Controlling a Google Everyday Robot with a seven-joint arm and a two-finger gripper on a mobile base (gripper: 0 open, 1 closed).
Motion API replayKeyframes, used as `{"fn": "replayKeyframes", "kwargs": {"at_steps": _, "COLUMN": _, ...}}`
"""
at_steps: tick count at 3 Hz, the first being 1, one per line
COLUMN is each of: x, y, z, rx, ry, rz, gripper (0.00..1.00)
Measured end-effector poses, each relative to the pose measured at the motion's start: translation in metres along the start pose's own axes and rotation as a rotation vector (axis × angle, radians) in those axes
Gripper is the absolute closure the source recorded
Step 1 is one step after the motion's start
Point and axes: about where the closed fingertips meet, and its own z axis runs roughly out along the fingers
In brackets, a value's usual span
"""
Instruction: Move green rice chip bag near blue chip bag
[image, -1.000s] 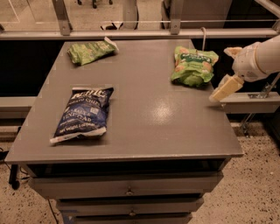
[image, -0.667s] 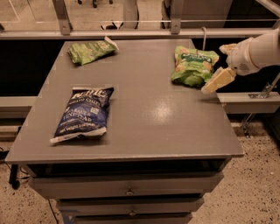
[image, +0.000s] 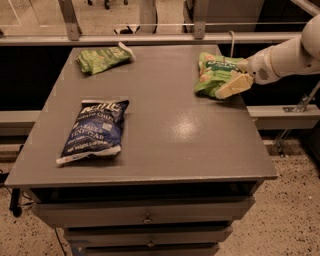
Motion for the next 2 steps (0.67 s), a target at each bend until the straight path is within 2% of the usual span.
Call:
{"fn": "replayKeyframes", "kwargs": {"at_steps": 1, "x": -0.003, "y": 0.005, "z": 0.01, "rx": -0.012, "ry": -0.015, "rz": 0.03, "gripper": 0.41}}
{"fn": "replayKeyframes", "kwargs": {"at_steps": 2, "x": -0.015, "y": 0.022, "z": 0.009, "rx": -0.033, "ry": -0.04, "rz": 0.011, "gripper": 0.64}}
